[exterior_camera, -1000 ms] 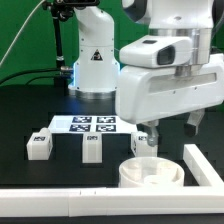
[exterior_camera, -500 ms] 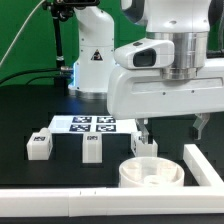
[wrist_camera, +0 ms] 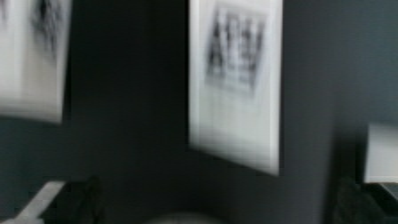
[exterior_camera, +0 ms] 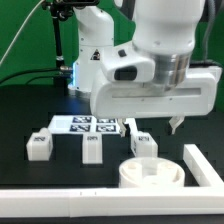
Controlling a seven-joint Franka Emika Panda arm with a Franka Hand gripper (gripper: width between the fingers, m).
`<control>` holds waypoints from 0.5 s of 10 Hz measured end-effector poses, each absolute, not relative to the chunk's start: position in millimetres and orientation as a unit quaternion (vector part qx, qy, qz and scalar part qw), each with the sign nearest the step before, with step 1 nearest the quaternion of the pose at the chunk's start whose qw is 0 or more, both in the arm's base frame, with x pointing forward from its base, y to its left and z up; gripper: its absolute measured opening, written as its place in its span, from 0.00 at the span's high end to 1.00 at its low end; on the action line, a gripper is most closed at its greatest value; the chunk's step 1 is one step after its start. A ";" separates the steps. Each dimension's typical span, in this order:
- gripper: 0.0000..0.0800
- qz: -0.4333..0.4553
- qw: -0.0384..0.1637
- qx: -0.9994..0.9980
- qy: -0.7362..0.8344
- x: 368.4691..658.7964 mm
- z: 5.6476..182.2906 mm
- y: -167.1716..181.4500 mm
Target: Assemble stool
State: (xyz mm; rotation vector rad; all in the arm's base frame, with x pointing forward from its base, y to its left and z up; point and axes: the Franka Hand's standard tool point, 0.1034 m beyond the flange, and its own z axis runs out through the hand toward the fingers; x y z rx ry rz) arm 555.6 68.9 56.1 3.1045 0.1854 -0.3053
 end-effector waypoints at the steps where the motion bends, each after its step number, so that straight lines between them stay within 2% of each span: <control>1: 0.19 -0.098 0.008 0.993 0.059 555.6 56.1 68.9; 5: 0.19 -0.098 0.008 0.993 0.059 555.6 56.1 68.9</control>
Offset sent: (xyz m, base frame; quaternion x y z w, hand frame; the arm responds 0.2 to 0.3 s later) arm 0.0037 0.0071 -0.0098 0.0715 -0.2762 0.0678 0.9560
